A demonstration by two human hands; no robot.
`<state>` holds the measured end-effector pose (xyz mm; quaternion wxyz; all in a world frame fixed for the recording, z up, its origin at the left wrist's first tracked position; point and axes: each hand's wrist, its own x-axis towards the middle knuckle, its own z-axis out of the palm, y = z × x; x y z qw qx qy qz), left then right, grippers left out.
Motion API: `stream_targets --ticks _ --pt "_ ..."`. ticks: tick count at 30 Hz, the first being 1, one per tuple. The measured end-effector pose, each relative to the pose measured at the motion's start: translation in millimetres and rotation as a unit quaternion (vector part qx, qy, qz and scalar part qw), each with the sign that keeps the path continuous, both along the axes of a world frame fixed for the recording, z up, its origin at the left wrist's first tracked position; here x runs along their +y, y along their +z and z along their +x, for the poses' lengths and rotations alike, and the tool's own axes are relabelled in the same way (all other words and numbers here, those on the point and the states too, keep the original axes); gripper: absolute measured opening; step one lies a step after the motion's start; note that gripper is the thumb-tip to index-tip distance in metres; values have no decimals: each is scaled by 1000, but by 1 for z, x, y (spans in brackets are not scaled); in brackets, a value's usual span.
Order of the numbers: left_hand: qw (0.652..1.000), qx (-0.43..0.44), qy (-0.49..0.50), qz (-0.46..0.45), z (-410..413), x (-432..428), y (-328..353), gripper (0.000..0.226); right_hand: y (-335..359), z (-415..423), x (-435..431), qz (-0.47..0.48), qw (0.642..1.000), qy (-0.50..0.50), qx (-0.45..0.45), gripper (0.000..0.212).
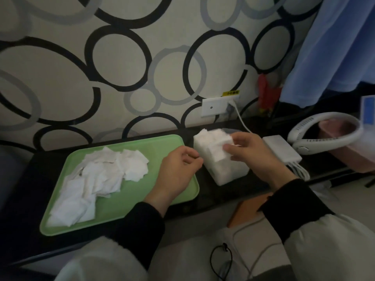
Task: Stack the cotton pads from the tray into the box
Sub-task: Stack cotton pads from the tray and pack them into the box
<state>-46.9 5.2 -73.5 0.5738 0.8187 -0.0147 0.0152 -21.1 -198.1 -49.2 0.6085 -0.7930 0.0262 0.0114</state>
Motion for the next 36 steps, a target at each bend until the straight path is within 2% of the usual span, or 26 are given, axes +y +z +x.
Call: stream_targets --ticks 2,4,9,11,13,18,22,24,31,34,36 --pt "997 -39 5 66 14 -16 -6 19 -1 3 -12 -46 999 2 -10 11" --pt "989 -48 -9 142 31 -30 -7 40 -1 5 -19 -62 998 2 -16 17" --pt "936 47 -100 334 59 -51 -1 122 -1 9 -30 -41 999 -24 -24 18" --pt "903 89 -127 401 70 -58 -1 139 -1 10 -31 -29 999 -18 -26 19" --pt "875 111 -144 449 80 -64 -1 145 -2 10 -31 -42 999 1 -21 16" --pt "837 102 -165 512 97 -70 -3 147 -1 12 -29 -89 995 48 -25 18" --pt "865 36 -136 482 108 -60 -4 112 -3 13 -24 -171 981 82 -39 16" --pt "878 14 -126 461 109 -56 -5 102 -2 15 -22 -225 970 87 -33 16" --pt "891 17 -115 438 111 -56 -8 91 -3 17 -12 -388 908 158 -15 26" --pt "895 15 -117 430 112 -54 -12 88 -13 22 0 -459 881 114 -25 24" --pt "902 16 -124 414 113 -52 -13 87 -18 23 6 -461 881 91 -52 23"
